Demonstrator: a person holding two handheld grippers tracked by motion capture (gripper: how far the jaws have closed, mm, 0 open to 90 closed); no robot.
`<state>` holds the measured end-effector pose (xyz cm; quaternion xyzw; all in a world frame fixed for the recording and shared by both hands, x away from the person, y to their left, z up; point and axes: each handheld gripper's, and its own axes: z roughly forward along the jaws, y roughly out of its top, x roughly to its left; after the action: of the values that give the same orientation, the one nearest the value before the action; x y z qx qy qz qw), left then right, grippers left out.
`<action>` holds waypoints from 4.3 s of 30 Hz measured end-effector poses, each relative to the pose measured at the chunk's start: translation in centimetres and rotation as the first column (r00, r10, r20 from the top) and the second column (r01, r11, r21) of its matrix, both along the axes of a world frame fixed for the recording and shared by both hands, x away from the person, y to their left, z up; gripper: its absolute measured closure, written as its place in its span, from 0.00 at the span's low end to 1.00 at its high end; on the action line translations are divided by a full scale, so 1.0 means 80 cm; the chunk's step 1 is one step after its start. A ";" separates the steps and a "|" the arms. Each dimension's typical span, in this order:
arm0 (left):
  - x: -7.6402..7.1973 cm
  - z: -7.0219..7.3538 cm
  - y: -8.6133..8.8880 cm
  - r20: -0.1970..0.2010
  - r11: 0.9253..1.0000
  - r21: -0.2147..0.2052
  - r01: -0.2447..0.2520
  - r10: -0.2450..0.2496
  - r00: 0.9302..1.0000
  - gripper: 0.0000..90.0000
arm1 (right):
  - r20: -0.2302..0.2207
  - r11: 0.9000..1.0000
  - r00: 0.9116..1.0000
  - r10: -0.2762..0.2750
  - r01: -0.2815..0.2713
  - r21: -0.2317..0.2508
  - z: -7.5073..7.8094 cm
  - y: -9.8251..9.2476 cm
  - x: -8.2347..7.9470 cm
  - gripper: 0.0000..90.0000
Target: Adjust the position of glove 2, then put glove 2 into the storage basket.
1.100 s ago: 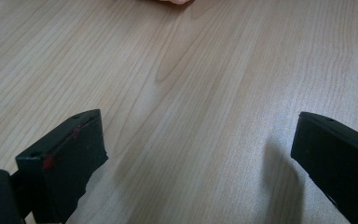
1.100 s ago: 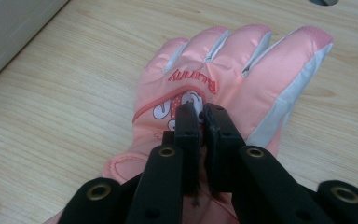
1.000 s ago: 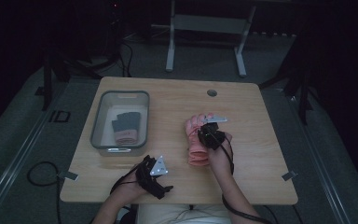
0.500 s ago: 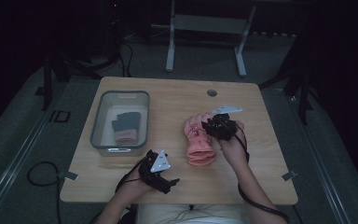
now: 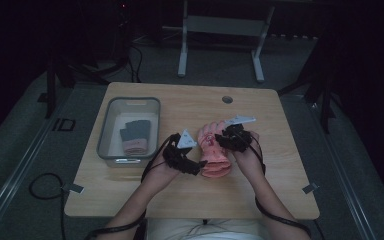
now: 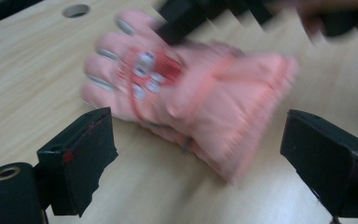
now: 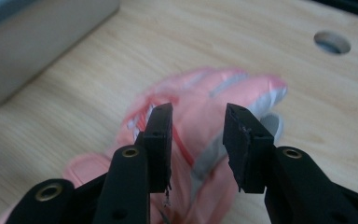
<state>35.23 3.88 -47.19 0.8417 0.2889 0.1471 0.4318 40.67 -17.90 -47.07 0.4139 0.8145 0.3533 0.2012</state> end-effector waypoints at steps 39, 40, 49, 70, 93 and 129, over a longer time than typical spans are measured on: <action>0.109 -0.068 -0.040 -0.383 0.989 -0.030 -0.146 0.124 0.916 0.22 | -0.166 0.999 0.986 -0.036 0.041 0.026 -0.053 -0.049 0.007 0.57; 0.111 -0.073 -0.039 -0.401 0.988 -0.036 -0.149 0.122 0.908 0.22 | -0.183 0.998 0.982 -0.036 0.044 0.038 -0.054 -0.049 0.009 0.57; 0.122 -0.094 -0.029 -0.557 0.979 -0.180 -0.097 -0.020 0.830 0.61 | -0.253 0.989 0.967 0.030 0.009 0.150 -0.065 -0.049 0.018 0.72; 0.109 -0.021 -0.019 -0.428 0.973 -0.228 -0.029 -0.073 0.901 0.90 | -0.154 0.959 0.987 0.042 0.004 0.283 -0.013 -0.051 0.005 0.83; 0.096 0.101 0.080 -0.294 0.975 -0.204 -0.093 0.029 0.955 0.90 | 0.010 0.941 0.991 0.135 -0.131 0.311 0.094 0.040 0.018 0.83; 0.073 0.091 0.290 -0.319 0.941 -0.068 -0.332 0.294 0.901 0.90 | -0.035 0.899 0.948 0.315 -0.287 0.330 0.071 0.275 0.056 0.83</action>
<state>41.08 27.08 -39.95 0.7690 0.4919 0.0653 0.4029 45.16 4.14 -41.41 0.3250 0.8084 0.4892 0.0384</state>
